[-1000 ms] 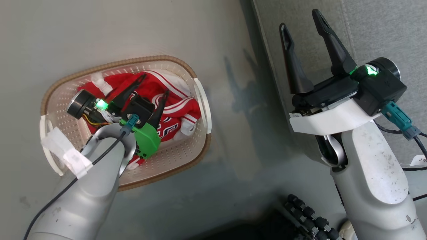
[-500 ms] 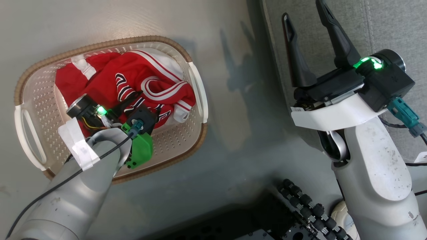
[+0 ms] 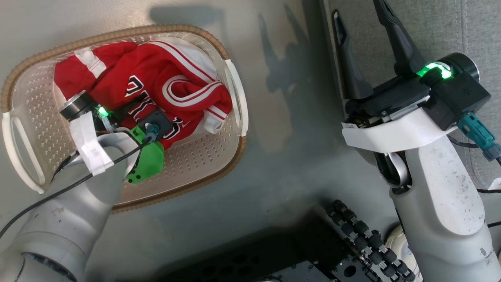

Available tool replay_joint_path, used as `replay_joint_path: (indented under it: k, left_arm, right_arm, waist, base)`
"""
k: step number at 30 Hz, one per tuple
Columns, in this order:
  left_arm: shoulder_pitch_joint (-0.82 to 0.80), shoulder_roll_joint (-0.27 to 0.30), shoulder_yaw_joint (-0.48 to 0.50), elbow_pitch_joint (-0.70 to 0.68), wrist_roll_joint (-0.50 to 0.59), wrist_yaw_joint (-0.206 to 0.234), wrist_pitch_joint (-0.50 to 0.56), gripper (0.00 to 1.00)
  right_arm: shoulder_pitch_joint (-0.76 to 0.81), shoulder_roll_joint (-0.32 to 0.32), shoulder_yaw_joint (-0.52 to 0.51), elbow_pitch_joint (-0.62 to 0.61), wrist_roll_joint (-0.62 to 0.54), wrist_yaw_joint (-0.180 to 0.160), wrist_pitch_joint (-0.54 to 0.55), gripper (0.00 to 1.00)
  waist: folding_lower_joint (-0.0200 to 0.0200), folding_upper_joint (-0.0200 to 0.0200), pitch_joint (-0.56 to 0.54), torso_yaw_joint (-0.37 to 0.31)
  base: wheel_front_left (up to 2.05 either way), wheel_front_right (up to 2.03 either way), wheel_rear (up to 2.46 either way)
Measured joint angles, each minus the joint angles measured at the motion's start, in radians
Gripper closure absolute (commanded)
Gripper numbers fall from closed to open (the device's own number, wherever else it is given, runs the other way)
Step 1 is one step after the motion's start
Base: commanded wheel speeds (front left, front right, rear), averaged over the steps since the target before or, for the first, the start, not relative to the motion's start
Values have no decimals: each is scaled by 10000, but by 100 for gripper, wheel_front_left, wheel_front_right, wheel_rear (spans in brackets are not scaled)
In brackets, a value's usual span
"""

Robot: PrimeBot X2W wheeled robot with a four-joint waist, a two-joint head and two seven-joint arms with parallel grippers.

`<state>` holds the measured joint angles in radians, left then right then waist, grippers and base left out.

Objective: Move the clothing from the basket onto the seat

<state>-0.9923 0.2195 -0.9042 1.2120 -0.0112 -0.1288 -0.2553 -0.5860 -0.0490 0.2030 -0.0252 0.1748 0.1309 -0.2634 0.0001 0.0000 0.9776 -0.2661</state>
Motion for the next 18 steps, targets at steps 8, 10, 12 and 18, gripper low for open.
replay_joint_path:
  k: [8,10,12,18]
  left_arm:
    - [-332,-479,-529,516,-123,0,178,100]
    - [-333,-575,-665,548,-261,0,165,100]
    - [-330,-648,-815,571,-384,0,115,100]
    - [-255,-846,-1143,516,-991,0,-12,100]
  right_arm:
    - [-2,0,0,-25,-77,0,0,0]
    - [-19,0,-4,-8,-86,0,0,0]
    - [-58,2,-4,2,-88,0,0,0]
    - [-74,0,-50,117,-109,0,0,0]
  waist:
    - [0,0,159,102]
    - [0,0,117,140]
    - [0,0,34,176]
    - [0,0,-352,282]
  base:
    - [0,0,0]
    - [0,0,0]
    - [0,0,0]
    - [0,0,0]
